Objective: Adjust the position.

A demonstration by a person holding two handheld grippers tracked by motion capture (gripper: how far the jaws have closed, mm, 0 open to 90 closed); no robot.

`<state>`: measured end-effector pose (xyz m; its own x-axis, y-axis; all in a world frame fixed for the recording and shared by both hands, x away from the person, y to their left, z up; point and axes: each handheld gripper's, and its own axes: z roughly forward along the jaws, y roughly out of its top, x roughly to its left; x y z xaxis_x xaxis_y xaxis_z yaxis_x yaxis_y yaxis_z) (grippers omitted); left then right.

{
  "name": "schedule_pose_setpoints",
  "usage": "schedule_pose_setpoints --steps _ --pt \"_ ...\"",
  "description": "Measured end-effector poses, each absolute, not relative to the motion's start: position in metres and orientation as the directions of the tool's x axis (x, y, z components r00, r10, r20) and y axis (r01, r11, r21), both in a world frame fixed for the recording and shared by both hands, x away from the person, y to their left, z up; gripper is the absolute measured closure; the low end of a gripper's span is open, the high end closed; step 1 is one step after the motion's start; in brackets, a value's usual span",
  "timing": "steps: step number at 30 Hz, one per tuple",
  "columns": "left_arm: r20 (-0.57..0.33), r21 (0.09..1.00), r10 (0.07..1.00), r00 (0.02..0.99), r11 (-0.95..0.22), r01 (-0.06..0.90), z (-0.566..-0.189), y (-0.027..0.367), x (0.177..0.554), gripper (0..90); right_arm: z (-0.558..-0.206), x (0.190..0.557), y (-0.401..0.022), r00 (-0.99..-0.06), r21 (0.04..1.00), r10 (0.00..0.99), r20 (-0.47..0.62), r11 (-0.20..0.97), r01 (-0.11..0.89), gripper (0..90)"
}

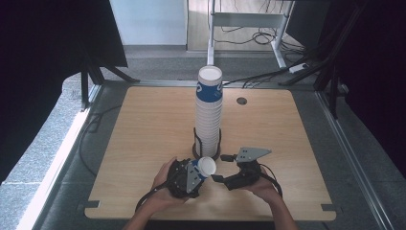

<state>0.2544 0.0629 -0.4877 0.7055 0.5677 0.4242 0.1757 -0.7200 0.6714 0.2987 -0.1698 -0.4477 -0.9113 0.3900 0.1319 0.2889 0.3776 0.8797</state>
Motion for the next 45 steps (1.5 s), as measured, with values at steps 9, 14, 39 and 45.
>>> schedule_pose_setpoints --steps 9,14,39,45 --pt "0.522 0.6 0.508 0.685 -0.789 0.128 -0.49 0.053 0.248 18.0 -0.46 0.299 -0.155 -0.922 0.858 0.351 0.164 0.411 0.309 18.7" --pt "0.543 0.578 0.485 0.686 -0.808 0.114 -0.491 0.048 0.244 17.8 -0.464 0.3 -0.149 -0.924 0.853 0.336 0.184 0.412 0.32 19.7" --pt "0.372 0.708 0.585 0.72 -0.681 0.188 -0.482 0.06 0.251 4.2 -0.462 0.307 -0.166 -0.908 0.883 0.327 0.26 0.3 0.361 27.1" --pt "0.271 0.777 0.594 0.757 -0.6 0.192 -0.478 0.068 0.253 4.3 -0.457 0.308 -0.178 -0.907 0.902 0.289 0.308 0.214 0.374 27.1"
